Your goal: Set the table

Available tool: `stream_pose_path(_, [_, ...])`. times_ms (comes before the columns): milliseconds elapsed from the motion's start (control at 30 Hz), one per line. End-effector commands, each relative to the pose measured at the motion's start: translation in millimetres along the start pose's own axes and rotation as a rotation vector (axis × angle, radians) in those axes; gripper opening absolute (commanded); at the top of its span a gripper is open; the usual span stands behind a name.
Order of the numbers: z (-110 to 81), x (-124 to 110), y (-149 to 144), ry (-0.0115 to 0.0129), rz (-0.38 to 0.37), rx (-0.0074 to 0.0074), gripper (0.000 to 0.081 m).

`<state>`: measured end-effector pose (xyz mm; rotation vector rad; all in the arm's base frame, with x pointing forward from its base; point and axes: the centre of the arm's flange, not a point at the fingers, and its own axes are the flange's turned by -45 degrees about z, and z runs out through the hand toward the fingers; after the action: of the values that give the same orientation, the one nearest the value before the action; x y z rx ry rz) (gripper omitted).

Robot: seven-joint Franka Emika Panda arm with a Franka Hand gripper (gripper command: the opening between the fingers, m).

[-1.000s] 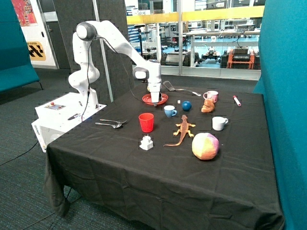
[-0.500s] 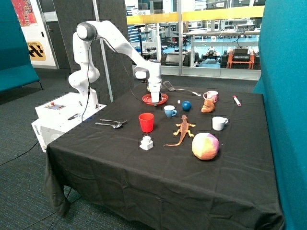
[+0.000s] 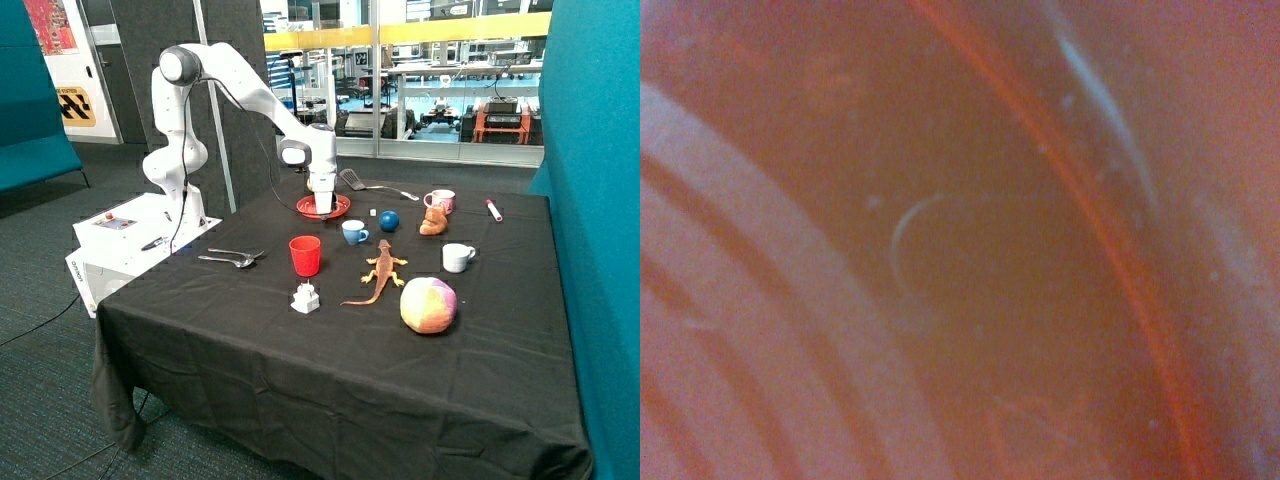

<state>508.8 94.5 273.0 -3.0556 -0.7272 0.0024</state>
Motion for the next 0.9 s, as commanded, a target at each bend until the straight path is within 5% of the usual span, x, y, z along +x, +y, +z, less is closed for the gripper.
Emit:
stream_pose_path(0, [1.7, -5, 1, 0.0013, 0.003, -0.001, 0.0])
stream_pose_path(867, [-40.4, -1, 6, 0.0013, -0.006, -0.001, 0.0])
